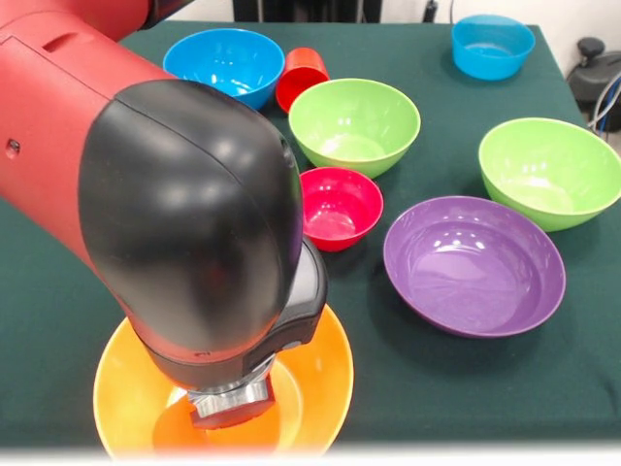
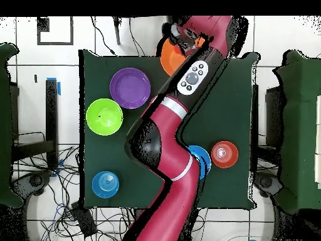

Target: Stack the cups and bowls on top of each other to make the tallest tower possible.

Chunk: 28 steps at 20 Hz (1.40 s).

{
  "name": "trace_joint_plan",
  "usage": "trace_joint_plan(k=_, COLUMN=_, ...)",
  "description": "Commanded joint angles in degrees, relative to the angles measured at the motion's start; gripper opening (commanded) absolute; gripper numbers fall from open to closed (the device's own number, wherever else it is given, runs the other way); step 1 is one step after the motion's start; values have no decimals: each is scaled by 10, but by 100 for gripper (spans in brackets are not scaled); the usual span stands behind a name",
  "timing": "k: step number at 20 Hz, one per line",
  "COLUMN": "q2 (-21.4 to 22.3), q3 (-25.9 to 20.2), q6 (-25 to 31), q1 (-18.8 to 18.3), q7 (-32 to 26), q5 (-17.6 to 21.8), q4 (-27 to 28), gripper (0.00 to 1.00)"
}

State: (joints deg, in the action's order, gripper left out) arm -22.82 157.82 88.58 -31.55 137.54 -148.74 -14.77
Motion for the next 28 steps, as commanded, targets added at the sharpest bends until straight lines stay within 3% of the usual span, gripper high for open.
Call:
trace_joint_plan(k=1, q2=-1, q3=11, q6=7, q1=9, q7=-100, q5=30, q4=99, gripper=0)
trace_joint_plan(k=10, q2=1, q3=30, q6=32, q1=4, q7=-137, q5=17, q4=101, gripper=0)
trace_joint_plan(k=12, q2=3, q3=36, q6=93, q1=4, q7=-120, q5=22, q4=99, gripper=0)
trace_joint_plan(k=13, q2=2, q3=35, q6=75, q1=6, q7=-133, q5=27, q4=98, gripper=0)
trace_joint_plan(k=14, q2=1, q3=25, q6=123, q1=4, q7=-109, q5=24, q4=103, gripper=0)
trace_joint_plan(k=19, q2=-12, q3=-26, q6=140, q1=3, q7=-97, q5=11, q4=120, gripper=0)
trace_joint_plan(k=24, q2=-9, q3=-53, q6=170, q1=9, q7=-107, q5=26, q4=122, gripper=0)
trace_joint_plan(k=28, q2=-17, q3=-71, q6=154, q1=8, q7=-147, q5=30, q4=125, gripper=0)
